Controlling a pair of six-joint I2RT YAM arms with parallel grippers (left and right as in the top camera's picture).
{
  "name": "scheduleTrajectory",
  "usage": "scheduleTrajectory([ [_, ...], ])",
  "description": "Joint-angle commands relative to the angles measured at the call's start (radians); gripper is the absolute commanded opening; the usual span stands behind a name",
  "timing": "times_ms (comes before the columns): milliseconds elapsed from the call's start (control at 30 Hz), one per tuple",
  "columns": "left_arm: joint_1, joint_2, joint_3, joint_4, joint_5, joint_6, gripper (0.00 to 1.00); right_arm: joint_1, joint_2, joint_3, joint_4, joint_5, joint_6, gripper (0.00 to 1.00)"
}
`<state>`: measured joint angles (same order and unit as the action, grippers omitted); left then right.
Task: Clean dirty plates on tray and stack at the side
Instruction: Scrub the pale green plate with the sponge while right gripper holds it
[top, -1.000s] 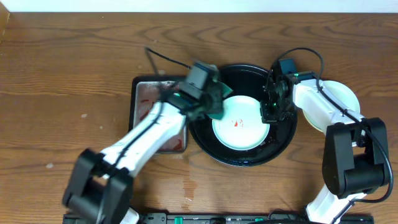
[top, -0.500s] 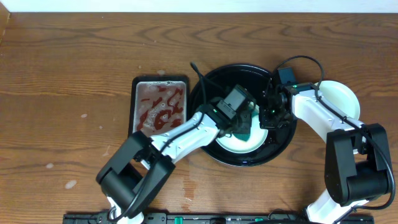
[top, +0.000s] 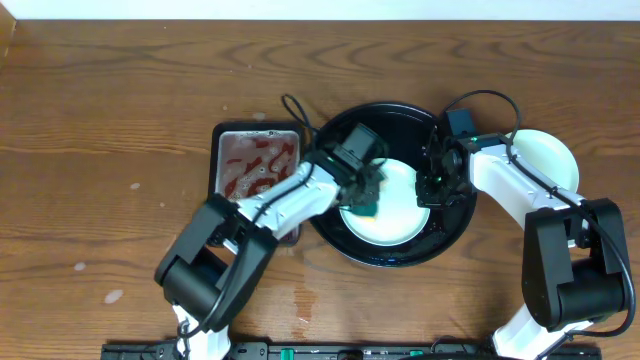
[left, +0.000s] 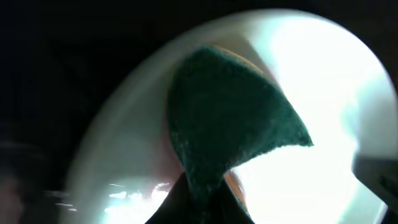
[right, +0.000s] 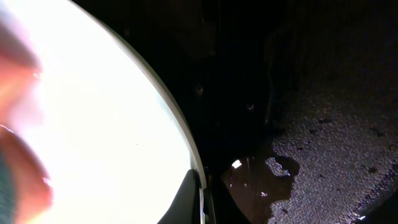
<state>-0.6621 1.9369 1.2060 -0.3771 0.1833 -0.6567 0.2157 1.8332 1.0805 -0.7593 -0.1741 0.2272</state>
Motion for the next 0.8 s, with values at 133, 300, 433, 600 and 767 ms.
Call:
scheduleTrajectory([
  [133,0.075,-0.035,-0.008,-0.029,0.042,0.080,0.07,0.028,0.058,-0.042,0.011,-0.017,0.003,0.01],
  [300,0.026,-0.092,-0.008,0.039,0.168,0.079,0.07,0.028,0.058,-0.042,0.011,-0.018,0.004,0.01],
  [433,-0.031,-0.081,-0.008,0.097,0.164,0.061,0.07,0.028,0.058,-0.042,0.010,-0.018,0.004,0.01],
  [600,-0.075,-0.031,-0.008,0.165,0.159,-0.023,0.07,0.028,0.058,-0.042,0.006,-0.018,0.004,0.01],
  [767,-0.084,0.040,-0.008,0.174,0.118,-0.063,0.08,0.028,0.058,-0.042,0.005,-0.018,0.004,0.01],
])
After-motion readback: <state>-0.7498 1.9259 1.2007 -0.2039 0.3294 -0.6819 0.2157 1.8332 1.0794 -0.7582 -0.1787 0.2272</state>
